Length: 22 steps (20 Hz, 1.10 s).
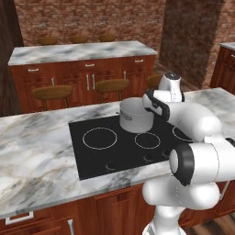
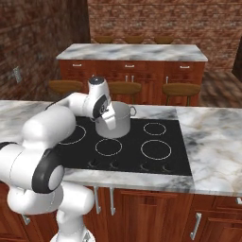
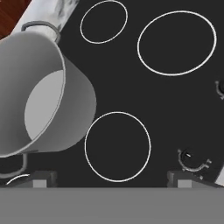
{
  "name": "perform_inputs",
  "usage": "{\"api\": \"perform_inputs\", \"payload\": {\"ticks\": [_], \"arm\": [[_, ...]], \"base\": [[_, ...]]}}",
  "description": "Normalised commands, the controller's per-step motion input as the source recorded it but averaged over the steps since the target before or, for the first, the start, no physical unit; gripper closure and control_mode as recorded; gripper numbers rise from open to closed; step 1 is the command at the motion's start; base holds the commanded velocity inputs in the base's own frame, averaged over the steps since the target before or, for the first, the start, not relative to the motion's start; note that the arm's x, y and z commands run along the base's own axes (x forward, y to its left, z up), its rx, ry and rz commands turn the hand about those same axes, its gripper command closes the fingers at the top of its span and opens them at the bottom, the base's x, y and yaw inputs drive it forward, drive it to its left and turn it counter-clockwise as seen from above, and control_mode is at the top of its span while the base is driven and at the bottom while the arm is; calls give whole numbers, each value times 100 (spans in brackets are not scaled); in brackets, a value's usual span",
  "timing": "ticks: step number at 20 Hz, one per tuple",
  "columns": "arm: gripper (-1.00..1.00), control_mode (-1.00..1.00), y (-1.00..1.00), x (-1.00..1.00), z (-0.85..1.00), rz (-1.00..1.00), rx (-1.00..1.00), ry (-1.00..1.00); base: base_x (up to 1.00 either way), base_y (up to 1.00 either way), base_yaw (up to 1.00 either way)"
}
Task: Move the pot and pan from the stove into the sink.
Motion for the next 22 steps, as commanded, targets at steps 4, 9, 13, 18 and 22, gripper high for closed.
{"api": "perform_inputs", "payload": {"ticks": [4,9,13,18,22], "arm": [[-100,-100,0,43,-18,-2,0,0],[-100,-100,0,34,-23,-1,0,2],[-100,-100,-2,18,-29,-2,0,3],[-100,-100,-1,32,-22,-2,0,1],[-100,-100,0,36,-22,-3,0,0]], "base": [[0,0,0],[0,0,0],[0,0,0],[0,0,0],[0,0,0]]}}
